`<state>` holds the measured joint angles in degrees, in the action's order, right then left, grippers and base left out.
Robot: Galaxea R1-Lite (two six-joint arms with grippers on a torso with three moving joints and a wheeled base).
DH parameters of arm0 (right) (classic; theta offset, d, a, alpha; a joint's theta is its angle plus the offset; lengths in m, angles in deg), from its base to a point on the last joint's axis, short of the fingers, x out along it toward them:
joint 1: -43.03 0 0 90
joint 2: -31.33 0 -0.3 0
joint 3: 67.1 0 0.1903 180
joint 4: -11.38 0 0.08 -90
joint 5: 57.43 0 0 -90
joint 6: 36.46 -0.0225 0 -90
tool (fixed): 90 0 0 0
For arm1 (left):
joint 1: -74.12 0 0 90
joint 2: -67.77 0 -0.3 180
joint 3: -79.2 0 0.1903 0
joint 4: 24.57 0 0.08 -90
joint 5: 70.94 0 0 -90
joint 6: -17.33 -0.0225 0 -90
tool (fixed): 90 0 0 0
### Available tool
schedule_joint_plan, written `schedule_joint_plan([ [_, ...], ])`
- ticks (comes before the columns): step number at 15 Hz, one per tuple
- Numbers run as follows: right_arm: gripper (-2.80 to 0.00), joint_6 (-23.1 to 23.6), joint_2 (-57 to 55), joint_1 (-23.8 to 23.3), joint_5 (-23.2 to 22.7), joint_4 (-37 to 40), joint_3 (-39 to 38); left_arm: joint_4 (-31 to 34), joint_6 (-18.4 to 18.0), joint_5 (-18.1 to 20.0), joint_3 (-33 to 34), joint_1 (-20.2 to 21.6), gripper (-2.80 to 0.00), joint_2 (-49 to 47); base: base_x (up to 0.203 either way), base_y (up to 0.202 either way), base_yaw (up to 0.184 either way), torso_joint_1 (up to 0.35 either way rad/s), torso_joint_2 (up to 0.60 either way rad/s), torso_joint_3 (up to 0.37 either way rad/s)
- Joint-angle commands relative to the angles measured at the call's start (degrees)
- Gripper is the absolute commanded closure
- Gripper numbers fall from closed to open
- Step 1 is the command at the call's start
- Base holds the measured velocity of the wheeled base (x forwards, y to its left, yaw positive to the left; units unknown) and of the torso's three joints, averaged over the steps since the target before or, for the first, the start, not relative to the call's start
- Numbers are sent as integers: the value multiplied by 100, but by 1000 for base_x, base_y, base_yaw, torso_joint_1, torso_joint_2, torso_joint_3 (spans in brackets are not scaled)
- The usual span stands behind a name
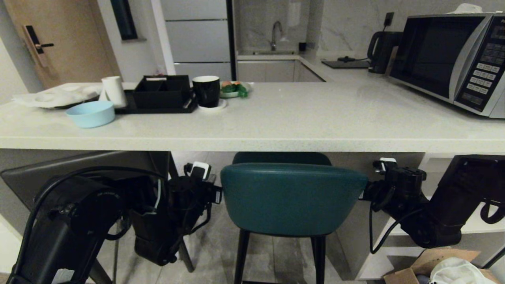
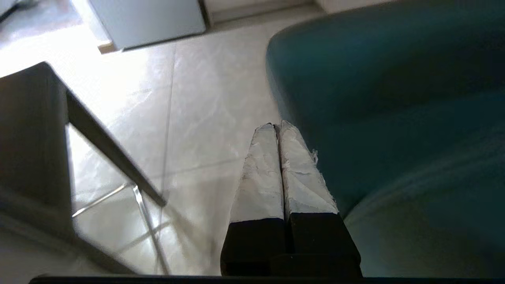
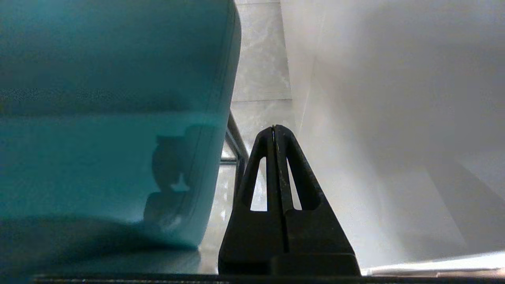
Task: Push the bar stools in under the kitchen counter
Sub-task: Pull the blue chair out from under the dining table
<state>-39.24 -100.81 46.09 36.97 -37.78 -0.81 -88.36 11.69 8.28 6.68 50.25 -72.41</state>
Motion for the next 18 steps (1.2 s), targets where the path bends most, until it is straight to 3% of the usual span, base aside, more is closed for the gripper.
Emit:
schedule_joint_plan([
  [1, 0, -3, -39, 11, -10, -43, 129, -51, -7, -12, -174, -48, 0, -142, 0, 0, 0, 0, 0, 0],
  [5, 0, -8, 116, 289, -36, -28, 89, -51, 2, -48, -288, -109, 0, -255, 0, 0, 0, 0, 0, 0],
  [8, 0, -20, 174, 524, -2, -28, -39, -51, -7, -318, -220, -112, 0, -240, 0, 0, 0, 0, 0, 0],
  [18, 0, -20, 259, 583, 52, -25, -91, -51, -16, -356, 28, -304, 0, -176, -21, 0, 0, 3, 1, 0],
])
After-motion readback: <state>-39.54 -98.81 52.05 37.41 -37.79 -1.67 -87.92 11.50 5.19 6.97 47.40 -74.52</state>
